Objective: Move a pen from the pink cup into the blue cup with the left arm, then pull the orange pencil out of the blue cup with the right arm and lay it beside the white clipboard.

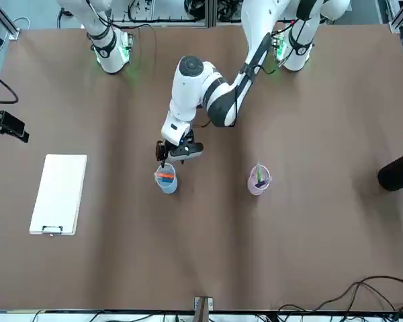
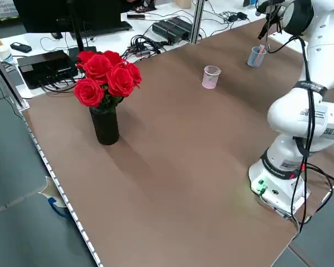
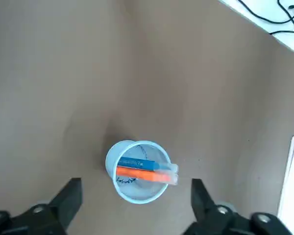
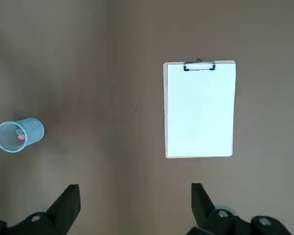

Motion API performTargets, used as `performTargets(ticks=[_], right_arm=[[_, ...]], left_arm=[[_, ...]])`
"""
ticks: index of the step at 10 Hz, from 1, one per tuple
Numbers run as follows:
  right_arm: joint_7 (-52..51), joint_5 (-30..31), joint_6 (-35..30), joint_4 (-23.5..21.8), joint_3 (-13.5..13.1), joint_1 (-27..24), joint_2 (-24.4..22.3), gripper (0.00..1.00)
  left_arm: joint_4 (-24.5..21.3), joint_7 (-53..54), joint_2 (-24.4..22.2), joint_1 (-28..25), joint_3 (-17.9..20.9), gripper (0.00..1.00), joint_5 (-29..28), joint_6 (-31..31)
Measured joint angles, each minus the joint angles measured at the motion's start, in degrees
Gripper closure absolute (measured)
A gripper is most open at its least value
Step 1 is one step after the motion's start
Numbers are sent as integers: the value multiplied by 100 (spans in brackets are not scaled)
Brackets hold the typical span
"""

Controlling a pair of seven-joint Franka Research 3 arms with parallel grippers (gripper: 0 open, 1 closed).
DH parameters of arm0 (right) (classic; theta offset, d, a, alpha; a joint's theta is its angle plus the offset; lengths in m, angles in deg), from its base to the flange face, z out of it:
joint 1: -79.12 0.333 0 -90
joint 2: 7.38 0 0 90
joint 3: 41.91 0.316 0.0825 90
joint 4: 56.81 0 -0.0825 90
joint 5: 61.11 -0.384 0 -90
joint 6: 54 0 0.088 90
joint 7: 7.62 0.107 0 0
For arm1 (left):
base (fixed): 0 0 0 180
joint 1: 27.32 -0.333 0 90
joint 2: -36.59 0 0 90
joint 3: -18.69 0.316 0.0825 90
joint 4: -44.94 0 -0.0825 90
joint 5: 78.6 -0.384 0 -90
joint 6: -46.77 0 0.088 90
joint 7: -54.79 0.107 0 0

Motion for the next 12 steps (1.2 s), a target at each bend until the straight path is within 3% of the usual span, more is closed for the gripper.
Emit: performTargets(ticks=[2,5,6,8,10,12], right_arm=[[0,0,-1,0,-1,0,0,0],[0,1,-52,-1,-9,-1,0,0],[0,1,-73,-2,-5,-1,0,0],[-61,-33,-102,-11,6,-1,2,0],[-129,-943,-48,-161,0,-5,32,0],[-202,-1777,664,-698,49,38,290,0]], left_arm=[[121,188,-307,-24,20,0,-3,-791],[123,1329,-1130,-175,105,0,-4,-3434],[116,1771,-1367,-351,122,0,-5,-3999],[98,2350,-1825,-1008,130,0,-1,-4557],[38,2775,-2239,-1754,118,0,81,-4693],[-35,3462,-2563,-2365,118,0,263,-4781]])
